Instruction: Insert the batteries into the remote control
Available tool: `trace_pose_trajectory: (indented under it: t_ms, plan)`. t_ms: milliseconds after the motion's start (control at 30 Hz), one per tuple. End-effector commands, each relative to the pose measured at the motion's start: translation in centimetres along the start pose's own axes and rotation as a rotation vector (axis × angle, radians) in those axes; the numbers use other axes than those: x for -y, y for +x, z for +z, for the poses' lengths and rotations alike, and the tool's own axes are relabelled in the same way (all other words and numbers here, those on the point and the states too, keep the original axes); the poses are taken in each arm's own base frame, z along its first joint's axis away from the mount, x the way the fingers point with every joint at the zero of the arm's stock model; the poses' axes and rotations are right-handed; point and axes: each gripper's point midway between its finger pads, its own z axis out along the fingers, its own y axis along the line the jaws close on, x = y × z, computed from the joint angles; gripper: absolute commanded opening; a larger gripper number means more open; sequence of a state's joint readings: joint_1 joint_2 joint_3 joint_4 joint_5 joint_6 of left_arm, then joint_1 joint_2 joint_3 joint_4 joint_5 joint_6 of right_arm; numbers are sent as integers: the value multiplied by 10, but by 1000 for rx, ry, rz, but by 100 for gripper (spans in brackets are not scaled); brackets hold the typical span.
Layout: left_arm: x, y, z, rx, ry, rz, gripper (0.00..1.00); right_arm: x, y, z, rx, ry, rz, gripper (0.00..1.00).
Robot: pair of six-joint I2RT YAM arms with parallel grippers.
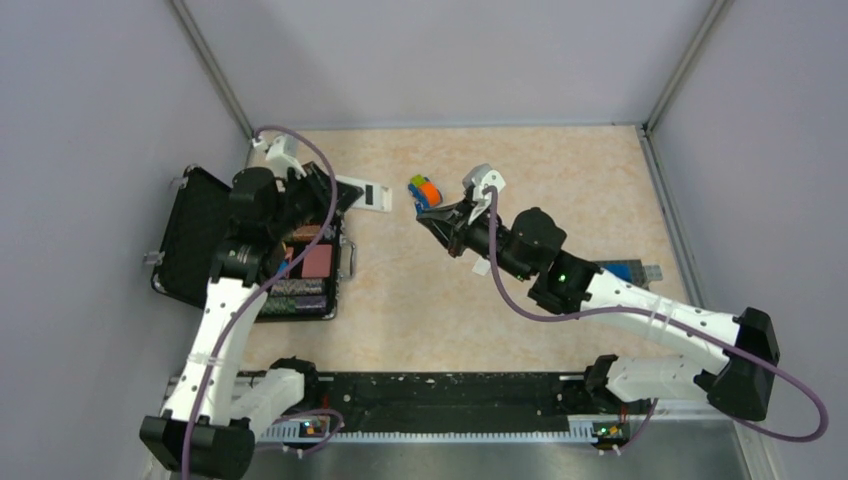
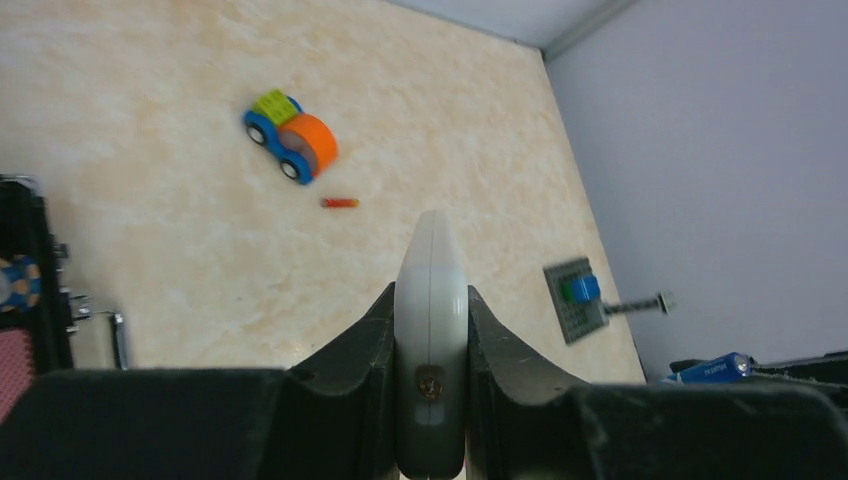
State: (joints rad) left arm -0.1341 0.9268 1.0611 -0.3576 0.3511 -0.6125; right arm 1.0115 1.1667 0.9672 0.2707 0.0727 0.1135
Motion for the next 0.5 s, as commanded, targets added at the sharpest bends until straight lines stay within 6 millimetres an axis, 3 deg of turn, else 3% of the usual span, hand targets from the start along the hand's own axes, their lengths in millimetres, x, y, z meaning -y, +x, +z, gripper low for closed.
trace_pose_trajectory:
  t_ms: [0,100,200,333,467]
  plan:
    - [50,5,-2,-120,275,110,0,-4,-28,-8,119,-31,-60,0]
    - [44,3,0,-109,251,134,0,1,-23,-8,115,-13,-79,0]
    - [41,-2,1,-94,218,140,0,15,-3,-3,7,63,-98,0]
    - [47,4,0,-135,271,163,0,36,51,-9,-208,147,-136,0]
    - [40,8,-4,-205,239,274,0,49,111,-35,-449,159,-199,0]
